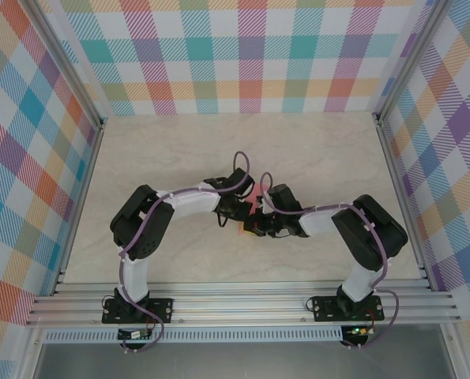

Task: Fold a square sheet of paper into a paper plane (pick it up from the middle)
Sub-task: Third fold the triangle at the center of the table.

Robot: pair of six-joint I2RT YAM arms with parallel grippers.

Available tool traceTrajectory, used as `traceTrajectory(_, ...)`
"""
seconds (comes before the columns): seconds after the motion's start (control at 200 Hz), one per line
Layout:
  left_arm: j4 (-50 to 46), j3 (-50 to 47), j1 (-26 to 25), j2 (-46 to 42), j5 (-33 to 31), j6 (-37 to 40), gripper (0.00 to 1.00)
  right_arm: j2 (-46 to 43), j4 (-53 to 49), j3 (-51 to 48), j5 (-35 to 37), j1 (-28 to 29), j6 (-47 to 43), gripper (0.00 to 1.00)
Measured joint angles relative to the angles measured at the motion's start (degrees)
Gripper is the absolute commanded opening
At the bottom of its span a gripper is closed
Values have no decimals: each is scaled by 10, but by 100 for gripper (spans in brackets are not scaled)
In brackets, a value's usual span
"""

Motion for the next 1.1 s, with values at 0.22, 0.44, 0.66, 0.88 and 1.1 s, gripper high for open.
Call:
traceTrajectory(0.22, 0, 0, 1, 0, 1, 0, 0, 13, 20, -1, 9, 5, 5, 0)
traceTrajectory(0.44, 0, 0, 1, 0, 2, 0, 0, 33, 36, -4, 13, 9, 7, 0)
traceTrajectory(0.66, 1, 0, 1, 0, 2, 0, 0, 44, 46, -6, 14, 9, 7, 0)
traceTrajectory(0.88, 2, -1, 1, 0, 2, 0, 0, 30, 47, -16, 18, 9, 6, 0)
traceTrajectory(1.1, 2, -1, 1, 0, 3, 0, 0, 19, 50, -21, 17, 16, 7, 0)
